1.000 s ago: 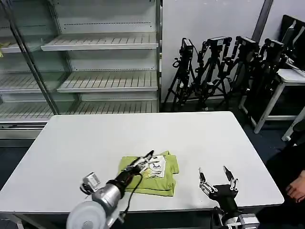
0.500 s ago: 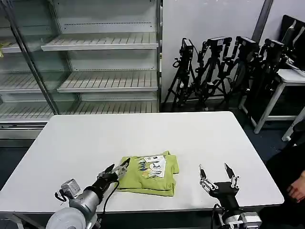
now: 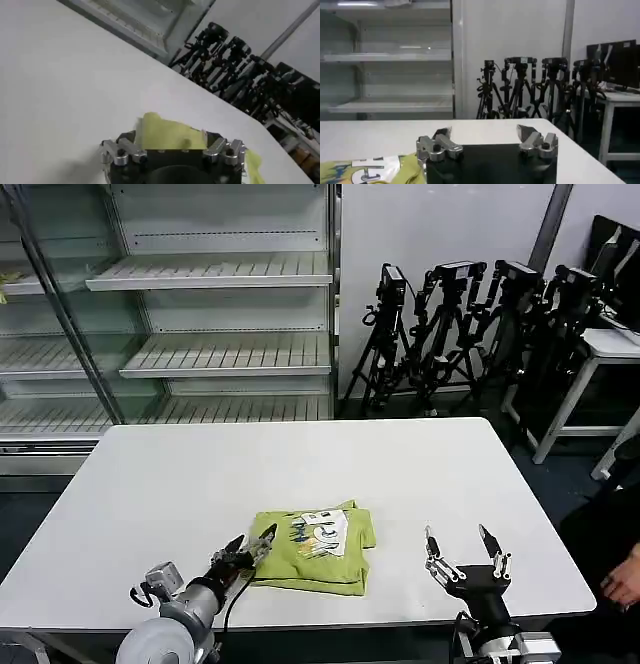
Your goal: Fold and organize the clothes.
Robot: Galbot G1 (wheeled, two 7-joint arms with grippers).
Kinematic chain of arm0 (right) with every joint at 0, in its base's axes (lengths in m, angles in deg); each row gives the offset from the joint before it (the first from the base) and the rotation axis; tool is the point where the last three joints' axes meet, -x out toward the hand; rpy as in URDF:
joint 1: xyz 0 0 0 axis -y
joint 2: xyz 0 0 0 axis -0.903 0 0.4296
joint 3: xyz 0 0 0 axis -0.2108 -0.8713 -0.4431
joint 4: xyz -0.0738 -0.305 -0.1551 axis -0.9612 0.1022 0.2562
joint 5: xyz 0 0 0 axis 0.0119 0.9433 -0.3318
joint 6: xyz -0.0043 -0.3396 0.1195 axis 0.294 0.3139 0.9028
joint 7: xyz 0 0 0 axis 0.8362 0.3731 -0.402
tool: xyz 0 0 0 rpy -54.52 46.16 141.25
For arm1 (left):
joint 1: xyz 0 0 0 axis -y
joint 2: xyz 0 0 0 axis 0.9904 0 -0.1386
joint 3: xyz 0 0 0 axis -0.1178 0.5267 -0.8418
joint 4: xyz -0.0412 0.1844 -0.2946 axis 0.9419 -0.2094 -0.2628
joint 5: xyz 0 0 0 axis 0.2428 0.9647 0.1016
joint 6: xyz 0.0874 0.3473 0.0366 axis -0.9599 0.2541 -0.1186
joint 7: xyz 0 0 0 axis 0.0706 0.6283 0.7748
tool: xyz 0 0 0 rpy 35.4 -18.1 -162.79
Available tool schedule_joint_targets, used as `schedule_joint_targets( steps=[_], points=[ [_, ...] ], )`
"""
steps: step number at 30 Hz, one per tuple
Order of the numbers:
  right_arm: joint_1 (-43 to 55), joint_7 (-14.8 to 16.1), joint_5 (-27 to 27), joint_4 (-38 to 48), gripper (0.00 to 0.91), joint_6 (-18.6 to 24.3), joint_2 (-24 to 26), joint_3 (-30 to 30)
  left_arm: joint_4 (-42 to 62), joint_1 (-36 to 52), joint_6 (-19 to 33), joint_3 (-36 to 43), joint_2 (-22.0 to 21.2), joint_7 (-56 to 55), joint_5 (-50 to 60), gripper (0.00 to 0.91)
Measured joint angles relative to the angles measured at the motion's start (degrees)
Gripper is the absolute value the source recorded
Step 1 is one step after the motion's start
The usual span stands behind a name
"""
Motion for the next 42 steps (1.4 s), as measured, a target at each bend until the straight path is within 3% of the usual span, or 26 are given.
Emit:
schedule_joint_targets(
  steps=[5, 6, 7, 8, 9, 42],
  points=[
    [-0.19, -0.05, 0.14, -0.43, 0.907, -0.18, -0.14, 0.0, 0.76, 0.95, 0.22, 1.46, -1.55, 0.19, -0.41, 0.907],
    [-0.28, -0.05, 0.14, -0.54, 0.907, -0.19, -0.15, 0.02, 1.0, 1.18, 0.29, 1.69, -1.82, 0.2, -0.44, 0.584],
    [-0.34, -0.05, 0.14, -0.62, 0.907, -0.2, -0.14, 0.1, 1.36, 1.47, 0.46, 1.92, -2.11, 0.2, -0.51, 0.161],
    [-0.47, -0.06, 0.14, -0.75, 0.907, -0.2, -0.14, 0.2, 1.67, 1.7, 0.59, 2.1, -2.32, 0.21, -0.61, 0.071],
    [-0.6, -0.05, 0.14, -0.86, 0.907, -0.2, -0.11, 0.33, 2.03, 1.94, 0.75, 2.16, -2.5, 0.22, -0.71, 0.04],
    [-2.32, -0.09, 0.21, -2.71, 0.907, -0.14, -0.24, 1.74, 4.78, 2.48, 2.76, 0.34, -4.66, -0.67, -6.99, 0.03]
  ],
)
